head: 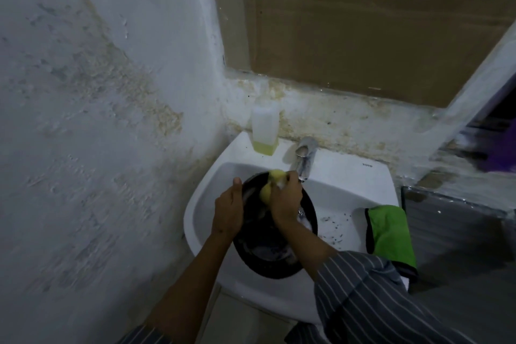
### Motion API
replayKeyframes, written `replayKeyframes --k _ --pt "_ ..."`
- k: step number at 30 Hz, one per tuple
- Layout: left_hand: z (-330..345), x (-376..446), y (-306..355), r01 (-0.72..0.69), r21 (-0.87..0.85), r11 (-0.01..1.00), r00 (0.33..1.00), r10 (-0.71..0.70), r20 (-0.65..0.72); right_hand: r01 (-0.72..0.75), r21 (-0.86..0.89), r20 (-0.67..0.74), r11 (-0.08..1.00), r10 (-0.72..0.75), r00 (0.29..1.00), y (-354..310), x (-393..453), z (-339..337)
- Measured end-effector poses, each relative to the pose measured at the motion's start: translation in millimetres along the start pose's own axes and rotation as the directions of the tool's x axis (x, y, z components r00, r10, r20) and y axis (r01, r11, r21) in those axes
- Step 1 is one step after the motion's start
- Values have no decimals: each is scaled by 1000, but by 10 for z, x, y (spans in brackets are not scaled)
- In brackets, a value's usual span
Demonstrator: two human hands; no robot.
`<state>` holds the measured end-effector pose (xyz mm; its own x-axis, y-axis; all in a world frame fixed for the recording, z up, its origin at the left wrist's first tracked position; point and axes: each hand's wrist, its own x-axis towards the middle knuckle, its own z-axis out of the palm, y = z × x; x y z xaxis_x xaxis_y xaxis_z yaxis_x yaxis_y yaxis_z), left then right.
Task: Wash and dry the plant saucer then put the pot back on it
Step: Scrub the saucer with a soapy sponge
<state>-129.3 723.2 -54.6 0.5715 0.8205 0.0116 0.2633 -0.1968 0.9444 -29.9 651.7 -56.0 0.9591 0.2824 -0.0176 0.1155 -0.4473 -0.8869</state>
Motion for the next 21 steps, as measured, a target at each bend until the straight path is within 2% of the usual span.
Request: replayKeyframes --k 2,3,5,6,8,10,12,13,15,19,21 --pt "8 -1 -4 14 3 1000 1000 -14 -22 167 -50 115 985 -160 980 4 -78 -23" --pt "18 6 -1 27 1 1000 999 -27 -38 281 -61 222 958 -262 939 -21 -173 -15" --pt "20 26 -12 60 -22 998 995 -62 -78 488 -52 441 871 -418 794 -33 -356 46" --pt "5 30 -31 66 -37 997 994 -69 -82 586 -76 489 807 -482 727 -19 -370 54" --pt "-42 3 -100 9 -25 1000 998 -10 -60 736 -141 518 663 -584 625 -38 -272 -6" --pt "-88 -47 -148 -47 -6 999 998 47 -31 820 -151 542 552 -647 536 -50 -123 -104" --pt "-106 -80 -168 -71 10 997 997 71 -26 909 -183 525 374 -744 412 -12 -33 -163" --pt "-110 -93 -168 -88 20 996 995 89 -36 924 -204 529 323 -758 382 19 14 -202" --pt "-113 -116 -154 -117 20 993 991 118 -70 902 -242 505 357 -748 431 106 107 -292" --pt "-115 -139 -175 -99 21 995 973 101 -206 690 -332 502 643 -499 707 296 81 -419" --pt "-103 -131 -176 -85 11 996 946 84 -312 544 -327 502 773 -346 793 421 -36 -419"
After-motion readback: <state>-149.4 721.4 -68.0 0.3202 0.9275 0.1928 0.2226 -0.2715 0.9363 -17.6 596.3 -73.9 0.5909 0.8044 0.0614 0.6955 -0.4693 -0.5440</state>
